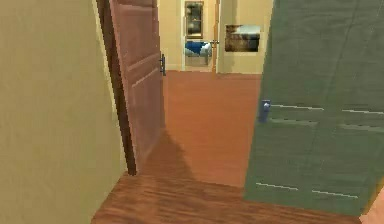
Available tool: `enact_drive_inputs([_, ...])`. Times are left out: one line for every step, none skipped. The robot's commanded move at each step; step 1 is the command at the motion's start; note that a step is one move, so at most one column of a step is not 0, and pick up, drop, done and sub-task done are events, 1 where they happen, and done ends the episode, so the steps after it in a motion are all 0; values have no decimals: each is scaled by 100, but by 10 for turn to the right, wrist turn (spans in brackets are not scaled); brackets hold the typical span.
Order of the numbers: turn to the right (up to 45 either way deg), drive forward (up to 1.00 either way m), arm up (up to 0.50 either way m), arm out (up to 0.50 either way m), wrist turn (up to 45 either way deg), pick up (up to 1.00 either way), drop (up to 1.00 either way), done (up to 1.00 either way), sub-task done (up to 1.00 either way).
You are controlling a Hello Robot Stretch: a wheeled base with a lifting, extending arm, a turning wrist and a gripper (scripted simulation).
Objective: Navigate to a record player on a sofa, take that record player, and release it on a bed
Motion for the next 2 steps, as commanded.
enact_drive_inputs([450,0,0,0,0,0,0,0,0])
enact_drive_inputs([210,0,0,0,0,0,0,0,0])
